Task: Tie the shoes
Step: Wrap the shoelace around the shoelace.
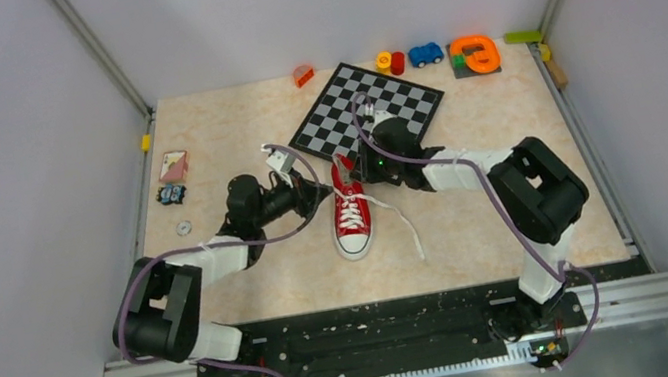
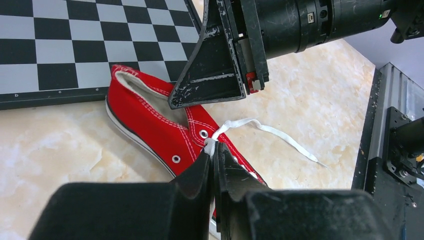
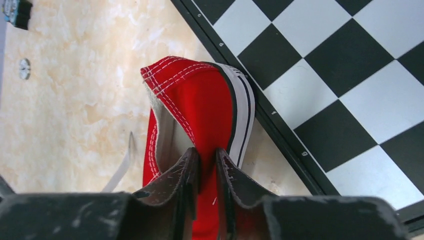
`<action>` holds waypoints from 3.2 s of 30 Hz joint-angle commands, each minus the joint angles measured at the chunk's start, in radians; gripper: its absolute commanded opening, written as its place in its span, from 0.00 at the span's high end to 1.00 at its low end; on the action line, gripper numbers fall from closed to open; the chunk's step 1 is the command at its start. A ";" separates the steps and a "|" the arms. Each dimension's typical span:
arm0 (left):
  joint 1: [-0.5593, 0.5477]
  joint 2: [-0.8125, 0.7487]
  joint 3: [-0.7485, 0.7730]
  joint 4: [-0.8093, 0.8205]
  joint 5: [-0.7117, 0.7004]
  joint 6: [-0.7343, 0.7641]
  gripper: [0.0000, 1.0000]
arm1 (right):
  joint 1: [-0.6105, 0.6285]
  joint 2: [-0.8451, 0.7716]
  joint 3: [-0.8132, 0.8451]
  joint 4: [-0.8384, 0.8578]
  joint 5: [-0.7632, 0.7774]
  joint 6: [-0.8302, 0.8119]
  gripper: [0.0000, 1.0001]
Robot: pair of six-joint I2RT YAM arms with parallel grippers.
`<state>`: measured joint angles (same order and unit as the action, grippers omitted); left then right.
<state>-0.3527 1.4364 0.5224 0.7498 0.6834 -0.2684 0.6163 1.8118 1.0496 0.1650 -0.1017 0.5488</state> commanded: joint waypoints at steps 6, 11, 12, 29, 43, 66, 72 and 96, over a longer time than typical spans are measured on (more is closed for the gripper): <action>0.021 -0.033 -0.024 0.088 -0.023 -0.012 0.97 | -0.023 0.017 0.128 0.042 -0.031 0.005 0.96; 0.038 0.005 -0.007 0.147 -0.010 -0.037 0.97 | -0.024 0.021 0.141 0.057 0.012 0.014 1.00; 0.043 0.012 -0.002 0.156 0.001 -0.043 0.97 | -0.025 0.021 0.137 0.070 0.013 0.017 1.00; 0.050 0.016 -0.017 0.178 0.019 -0.054 0.93 | -0.005 -0.208 -0.123 0.302 -0.416 -0.398 0.42; 0.050 -0.005 -0.025 0.176 0.018 -0.054 0.94 | 0.174 -0.206 -0.242 0.562 -0.076 -0.501 0.09; 0.050 0.025 -0.028 0.230 0.033 -0.118 0.94 | 0.284 -0.036 -0.172 0.687 0.091 -0.505 0.34; 0.050 0.029 -0.035 0.250 0.042 -0.130 0.83 | 0.285 -0.039 -0.174 0.712 0.097 -0.509 0.80; 0.052 -0.045 -0.227 0.557 -0.056 -0.207 0.28 | 0.199 -0.071 -0.236 0.777 -0.071 -0.392 1.00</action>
<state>-0.2974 1.3781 0.3161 1.0992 0.5953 -0.4438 0.8505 1.7706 0.8047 0.8513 -0.0715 0.0845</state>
